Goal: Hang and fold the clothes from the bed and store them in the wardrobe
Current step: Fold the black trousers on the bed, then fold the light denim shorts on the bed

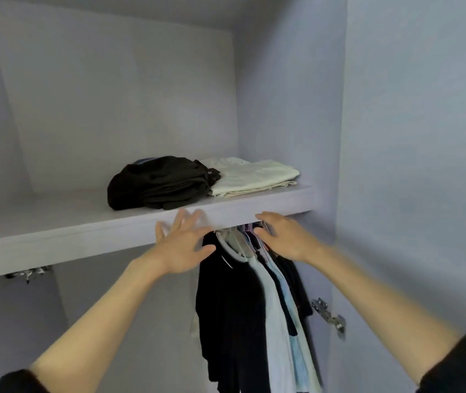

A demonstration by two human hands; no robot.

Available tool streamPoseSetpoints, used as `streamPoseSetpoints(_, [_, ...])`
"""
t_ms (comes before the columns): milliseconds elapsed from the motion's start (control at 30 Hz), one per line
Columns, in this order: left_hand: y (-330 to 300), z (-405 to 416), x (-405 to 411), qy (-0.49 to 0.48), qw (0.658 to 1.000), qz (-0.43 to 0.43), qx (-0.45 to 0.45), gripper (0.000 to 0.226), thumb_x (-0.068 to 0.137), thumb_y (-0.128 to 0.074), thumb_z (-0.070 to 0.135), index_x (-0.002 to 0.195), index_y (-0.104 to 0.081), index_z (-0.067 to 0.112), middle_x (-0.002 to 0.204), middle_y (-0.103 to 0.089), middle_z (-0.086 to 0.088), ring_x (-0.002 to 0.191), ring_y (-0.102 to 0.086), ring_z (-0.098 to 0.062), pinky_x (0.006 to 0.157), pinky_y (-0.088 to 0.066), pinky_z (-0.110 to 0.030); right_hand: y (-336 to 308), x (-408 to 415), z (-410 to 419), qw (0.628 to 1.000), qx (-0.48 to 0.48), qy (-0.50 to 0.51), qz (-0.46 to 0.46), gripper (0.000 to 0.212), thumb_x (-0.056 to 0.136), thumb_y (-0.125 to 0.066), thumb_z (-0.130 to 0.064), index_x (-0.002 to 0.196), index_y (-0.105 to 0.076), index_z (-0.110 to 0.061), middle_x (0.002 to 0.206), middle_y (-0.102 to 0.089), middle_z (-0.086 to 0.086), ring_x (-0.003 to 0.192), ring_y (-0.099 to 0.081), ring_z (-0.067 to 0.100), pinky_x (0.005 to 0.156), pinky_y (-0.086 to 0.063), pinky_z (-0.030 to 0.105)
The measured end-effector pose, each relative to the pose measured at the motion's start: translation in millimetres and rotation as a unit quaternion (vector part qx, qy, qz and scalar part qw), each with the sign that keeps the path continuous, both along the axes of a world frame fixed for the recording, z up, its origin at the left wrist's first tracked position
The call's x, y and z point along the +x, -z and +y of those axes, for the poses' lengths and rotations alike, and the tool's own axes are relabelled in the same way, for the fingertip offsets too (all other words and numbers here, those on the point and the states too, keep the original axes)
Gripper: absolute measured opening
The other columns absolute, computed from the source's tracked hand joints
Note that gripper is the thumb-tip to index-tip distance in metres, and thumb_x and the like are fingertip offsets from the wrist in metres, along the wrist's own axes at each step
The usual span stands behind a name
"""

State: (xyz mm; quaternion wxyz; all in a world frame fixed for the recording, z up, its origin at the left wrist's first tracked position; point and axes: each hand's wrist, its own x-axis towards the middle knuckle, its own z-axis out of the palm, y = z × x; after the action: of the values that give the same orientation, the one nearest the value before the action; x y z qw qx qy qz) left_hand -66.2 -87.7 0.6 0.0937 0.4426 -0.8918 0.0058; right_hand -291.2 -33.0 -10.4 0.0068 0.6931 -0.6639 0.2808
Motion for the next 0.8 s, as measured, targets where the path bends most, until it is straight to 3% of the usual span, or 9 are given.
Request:
streamPoseSetpoints(67, [5.9,20.7,-9.9,0.050,0.995,0.064,0.065,0.053,0.099,-0.039,0.040,0.148,-0.023,0.029,0.159,0.004,0.001,0.145,0.009,-0.018,0.117,0.002,-0.041,11.5,-0.3,18.2,1.000,0.011,-0.007,0.002,0.049,0.098,-0.043,-0.035,0.143,-0.037,-0.016,0.147,-0.040,0.005,0.133,-0.039,0.021,0.107,-0.028,0.026])
streamPoseSetpoints(133, [17.9,58.5,-29.0,0.121,0.981,0.113,0.102,0.049,0.099,-0.043,0.032,0.145,-0.032,0.022,0.157,-0.013,-0.002,0.145,-0.005,-0.015,0.111,-0.003,-0.020,27.1,-9.0,67.8,0.999,0.049,0.020,-0.011,0.050,0.098,-0.045,-0.034,0.143,-0.036,-0.016,0.148,-0.039,0.005,0.132,-0.040,0.020,0.108,-0.028,0.026])
streamPoseSetpoints(233, [45.0,112.6,-55.3,0.188,0.957,0.200,0.091,0.041,0.098,-0.045,0.027,0.139,-0.043,0.021,0.150,-0.032,0.003,0.139,-0.024,-0.009,0.109,-0.014,-0.013,52.4,-26.9,142.3,0.996,0.050,0.053,-0.058,0.049,0.097,-0.047,-0.033,0.142,-0.039,-0.017,0.143,-0.046,0.005,0.127,-0.047,0.020,0.104,-0.033,0.025])
streamPoseSetpoints(367, [87.7,202.5,-105.8,0.268,0.919,0.262,0.122,0.033,0.097,-0.049,0.020,0.130,-0.053,0.019,0.129,-0.051,0.009,0.106,-0.044,0.010,0.087,-0.026,0.005,98.7,-53.6,265.8,0.980,0.066,0.122,-0.145,0.041,0.095,-0.050,-0.030,0.136,-0.048,-0.020,0.127,-0.060,0.002,0.108,-0.058,0.013,0.091,-0.039,0.016])
streamPoseSetpoints(400, [98.8,224.0,-121.8,0.289,0.910,0.267,0.132,0.032,0.097,-0.049,0.019,0.128,-0.055,0.020,0.124,-0.052,0.012,0.101,-0.043,0.013,0.086,-0.028,0.004,108.9,-60.6,296.0,0.975,0.077,0.141,-0.154,0.039,0.095,-0.051,-0.029,0.133,-0.051,-0.020,0.125,-0.062,0.002,0.108,-0.058,0.013,0.092,-0.040,0.016])
streamPoseSetpoints(533, [130.1,316.8,-186.7,0.345,0.878,0.248,0.222,0.029,0.097,-0.049,0.019,0.125,-0.056,0.024,0.122,-0.053,0.016,0.113,-0.049,-0.001,0.097,-0.038,-0.016,141.3,-94.4,418.1,0.947,0.092,0.218,-0.216,0.034,0.097,-0.050,-0.025,0.129,-0.056,-0.017,0.125,-0.062,0.001,0.115,-0.056,0.014,0.099,-0.040,0.022])
streamPoseSetpoints(700, [153.8,432.8,-263.2,0.409,0.830,0.233,0.298,0.031,0.097,-0.049,0.020,0.127,-0.056,0.022,0.122,-0.053,0.017,0.111,-0.050,0.002,0.088,-0.036,-0.002,159.3,-136.6,578.2,0.903,0.097,0.343,-0.238,0.034,0.097,-0.051,-0.023,0.129,-0.056,-0.013,0.126,-0.061,0.006,0.114,-0.057,0.017,0.098,-0.041,0.023])
streamPoseSetpoints(800, [167.6,520.2,-315.5,0.479,0.790,0.204,0.324,0.030,0.096,-0.051,0.013,0.125,-0.058,0.012,0.121,-0.058,0.008,0.110,-0.055,-0.005,0.093,-0.038,-0.009,167.7,-151.5,684.4,0.861,0.071,0.433,-0.258,0.034,0.097,-0.050,-0.023,0.129,-0.056,-0.013,0.124,-0.061,0.003,0.106,-0.058,0.012,0.084,-0.039,0.008])
